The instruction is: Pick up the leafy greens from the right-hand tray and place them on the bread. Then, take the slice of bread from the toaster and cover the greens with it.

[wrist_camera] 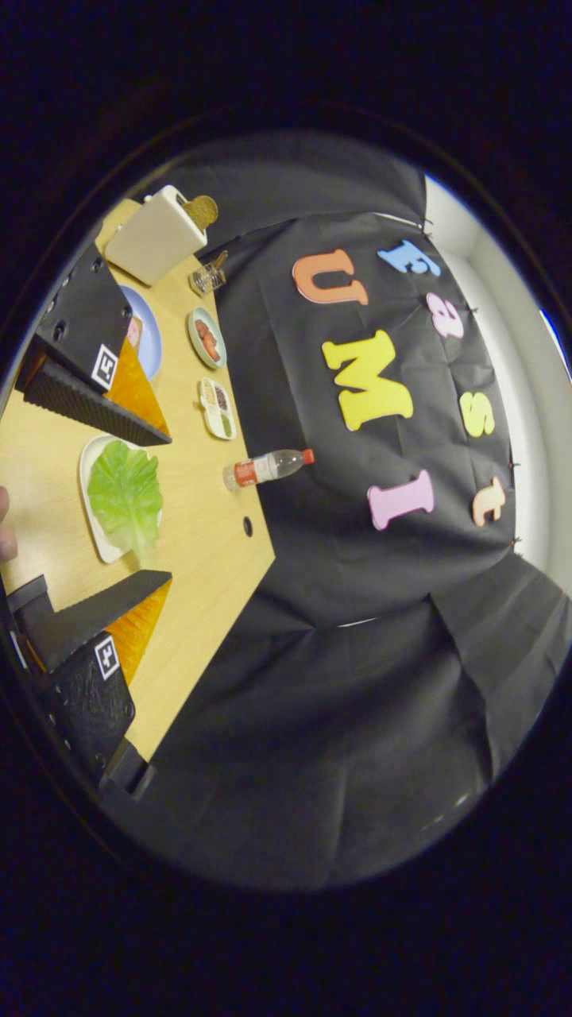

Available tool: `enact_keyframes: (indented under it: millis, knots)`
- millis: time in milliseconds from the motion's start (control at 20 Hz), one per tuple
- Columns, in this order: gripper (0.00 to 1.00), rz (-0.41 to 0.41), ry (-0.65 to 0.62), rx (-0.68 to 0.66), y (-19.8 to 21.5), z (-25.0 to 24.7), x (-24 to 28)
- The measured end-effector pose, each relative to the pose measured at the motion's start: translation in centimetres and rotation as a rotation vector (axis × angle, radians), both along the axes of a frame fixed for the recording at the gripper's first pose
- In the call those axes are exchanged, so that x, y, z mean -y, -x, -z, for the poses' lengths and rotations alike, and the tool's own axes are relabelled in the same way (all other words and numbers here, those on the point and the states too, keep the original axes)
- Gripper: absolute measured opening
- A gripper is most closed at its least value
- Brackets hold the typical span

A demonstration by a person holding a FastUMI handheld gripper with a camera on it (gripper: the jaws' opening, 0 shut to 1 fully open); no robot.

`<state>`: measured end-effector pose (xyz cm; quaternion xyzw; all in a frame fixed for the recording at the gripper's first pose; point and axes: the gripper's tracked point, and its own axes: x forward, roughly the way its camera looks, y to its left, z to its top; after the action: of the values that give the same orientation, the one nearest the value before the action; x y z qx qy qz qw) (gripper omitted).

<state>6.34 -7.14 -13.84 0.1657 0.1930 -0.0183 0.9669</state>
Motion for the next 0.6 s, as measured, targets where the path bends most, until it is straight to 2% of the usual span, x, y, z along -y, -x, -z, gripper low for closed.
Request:
enact_keyframes:
  millis: [350,600]
  knots:
    - [0.96,0.057,-0.233,-0.142,-2.7,5.0,1.0]
    - [0.96,0.105,-0.324,-0.21,-5.3,8.1,1.3]
